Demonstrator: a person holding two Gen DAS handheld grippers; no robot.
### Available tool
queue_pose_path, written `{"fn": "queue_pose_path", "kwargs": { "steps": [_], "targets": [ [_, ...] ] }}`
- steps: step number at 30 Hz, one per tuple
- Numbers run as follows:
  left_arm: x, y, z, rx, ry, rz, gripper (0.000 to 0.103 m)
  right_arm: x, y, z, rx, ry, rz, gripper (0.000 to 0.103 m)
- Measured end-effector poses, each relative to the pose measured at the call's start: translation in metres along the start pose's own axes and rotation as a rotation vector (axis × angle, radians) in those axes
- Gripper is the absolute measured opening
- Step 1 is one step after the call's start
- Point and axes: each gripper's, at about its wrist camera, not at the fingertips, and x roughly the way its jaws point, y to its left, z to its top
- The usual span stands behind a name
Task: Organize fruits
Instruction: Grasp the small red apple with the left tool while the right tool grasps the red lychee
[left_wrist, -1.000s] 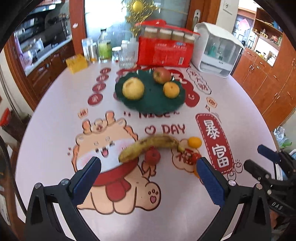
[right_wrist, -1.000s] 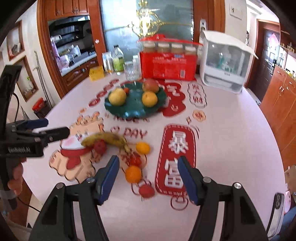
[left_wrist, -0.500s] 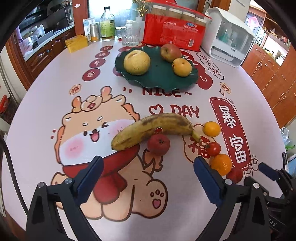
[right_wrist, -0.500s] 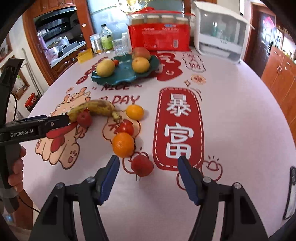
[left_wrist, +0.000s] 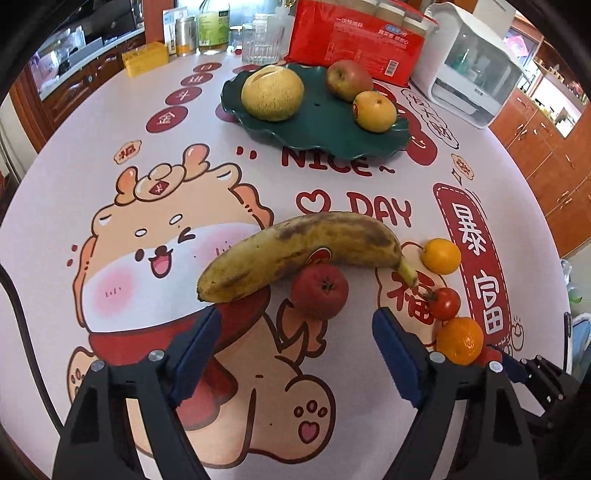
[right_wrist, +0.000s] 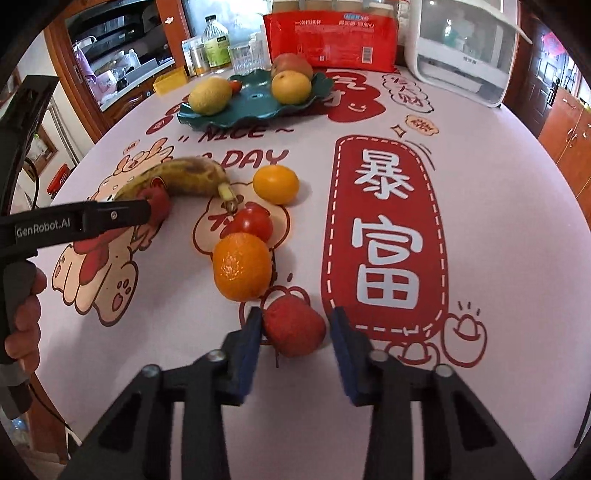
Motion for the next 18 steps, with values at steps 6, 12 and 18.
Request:
{"fn": "queue_pose_path", "kwargs": {
  "steps": [6, 12, 18],
  "targets": [
    [0.01, -0.002, 0.004, -0.017, 0.015, -0.005, 0.07, 0.0, -0.01, 0.002, 0.033, -0.013, -0.011, 0.032],
    [0.012, -0.008, 0.005, -0.028, 0.003, 0.038, 0.056, 0.0, -0.015, 0.003, 0.049, -0.014, -0.016, 0.032],
    [0.019, -0.017, 0.004, -0.046, 0.03, 0.047, 0.043, 0.0, -0.015, 0.002, 0.051, -0.015, -0.006, 0.032]
  ]
}}
